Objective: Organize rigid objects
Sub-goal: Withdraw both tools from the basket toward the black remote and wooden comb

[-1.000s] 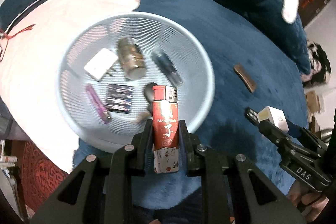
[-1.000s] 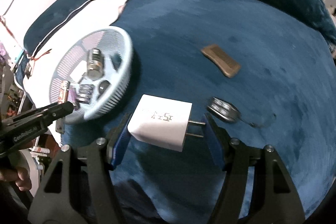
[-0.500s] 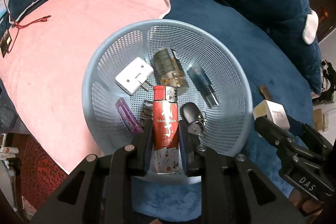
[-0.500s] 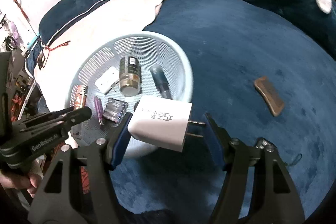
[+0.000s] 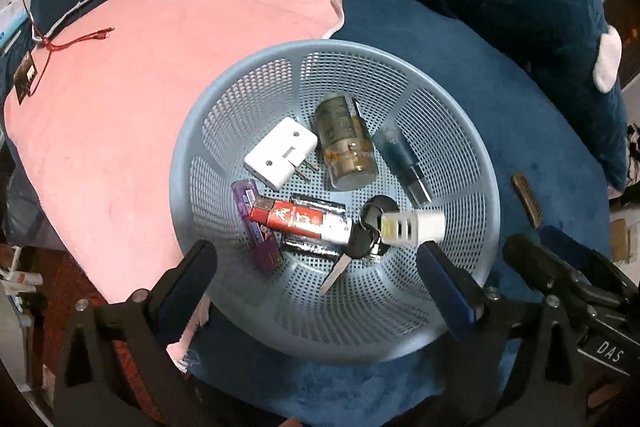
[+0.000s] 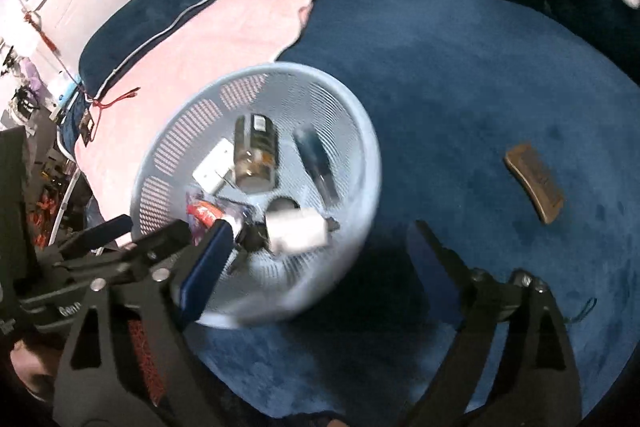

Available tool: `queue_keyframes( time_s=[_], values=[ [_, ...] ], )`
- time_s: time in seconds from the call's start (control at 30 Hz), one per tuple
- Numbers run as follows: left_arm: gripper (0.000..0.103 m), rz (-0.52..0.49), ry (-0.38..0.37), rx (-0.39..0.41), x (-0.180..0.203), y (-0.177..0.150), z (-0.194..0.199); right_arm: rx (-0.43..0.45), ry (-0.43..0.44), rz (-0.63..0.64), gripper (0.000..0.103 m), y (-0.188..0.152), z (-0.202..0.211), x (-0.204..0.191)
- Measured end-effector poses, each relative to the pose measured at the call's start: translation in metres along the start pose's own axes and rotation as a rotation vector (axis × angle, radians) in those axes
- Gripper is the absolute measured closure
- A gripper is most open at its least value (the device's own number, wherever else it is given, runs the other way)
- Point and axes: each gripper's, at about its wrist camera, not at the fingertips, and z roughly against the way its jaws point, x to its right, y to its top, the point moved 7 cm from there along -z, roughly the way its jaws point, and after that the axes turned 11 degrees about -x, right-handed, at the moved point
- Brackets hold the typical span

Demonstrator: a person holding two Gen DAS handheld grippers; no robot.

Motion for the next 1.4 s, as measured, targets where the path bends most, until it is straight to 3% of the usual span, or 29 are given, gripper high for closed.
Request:
queue_keyframes(
  time_s=[0.17, 1.4],
  values=[
    [0.002, -0.006, 0.008, 0.002, 0.008, -0.007, 0.005, -0.022, -0.017, -0.038, 0.003, -0.015, 0.003, 0.017],
    [0.002, -0.096, 0.040, -0.010, 0.077, -0.053, 0.030, 0.010, 0.014, -0.110, 0.003, -0.059, 0.056, 0.066]
  ],
)
